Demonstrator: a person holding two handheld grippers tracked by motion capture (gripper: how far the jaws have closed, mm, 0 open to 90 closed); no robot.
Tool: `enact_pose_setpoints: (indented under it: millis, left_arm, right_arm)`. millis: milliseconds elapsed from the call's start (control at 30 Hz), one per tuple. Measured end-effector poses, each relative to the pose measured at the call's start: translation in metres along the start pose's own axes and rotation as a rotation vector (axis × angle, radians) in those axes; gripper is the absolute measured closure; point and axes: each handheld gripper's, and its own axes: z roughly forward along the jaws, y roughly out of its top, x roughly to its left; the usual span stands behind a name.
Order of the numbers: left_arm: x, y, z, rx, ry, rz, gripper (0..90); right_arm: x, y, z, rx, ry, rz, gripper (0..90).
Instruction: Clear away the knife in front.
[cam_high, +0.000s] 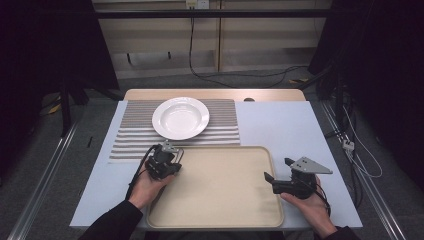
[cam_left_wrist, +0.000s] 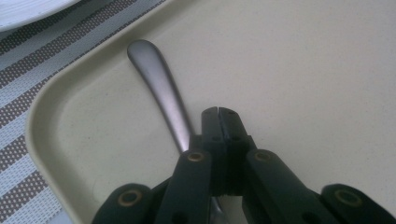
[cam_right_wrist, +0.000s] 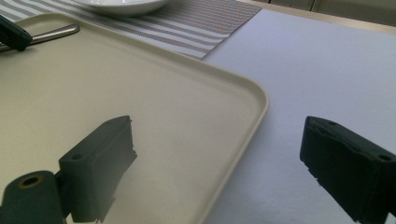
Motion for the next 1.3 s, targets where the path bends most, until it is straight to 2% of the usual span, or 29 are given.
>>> enact_pose_setpoints:
  millis: [267,300,367,433,633,767,1100,1233,1300]
  left_arm:
    - [0.001,-0.002,-0.003,0.008,0.004,-0.001,90.0]
    - [0.001,-0.003,-0.003,0.008,0.016,0.0,90.0]
    - [0.001,-0.004,-0.004,0.008,0.003,-0.005,90.0]
    - [0.001,-0.005,-0.005,0.01,0.007,0.008,90.0]
    - [0.0,-0.007,-0.007,0.018,0.005,0.005,90.0]
    - [0.0,-0.011,-0.01,0.016,0.012,0.017,90.0]
    - [0.005,-0.019,-0.015,0.002,0.008,-0.012,90.0]
    - [0.002,-0.019,-0.015,0.005,0.011,0.0,84.0]
    - [0.001,-0.019,-0.016,0.007,0.019,0.014,90.0]
  right_arm:
    - [0.0,0.0,-0.001,0.001,0.001,-0.002,9.9]
    - [0.0,0.0,-0.001,0.001,0.001,0.0,9.8]
    - [0.0,0.0,-0.001,0.002,0.001,0.0,9.9]
    - [0.0,0.0,-0.001,0.002,0.001,-0.001,9.9]
    - [0.0,0.0,0.0,0.003,0.0,-0.001,9.9]
    - [0.0,0.0,-0.001,0.003,0.001,0.0,9.9]
    - [0.0,0.0,0.0,0.007,0.002,0.0,10.0]
    - [0.0,0.0,0.0,0.006,0.001,0.0,10.0]
    - [0.0,0.0,0.0,0.007,0.001,0.0,9.9]
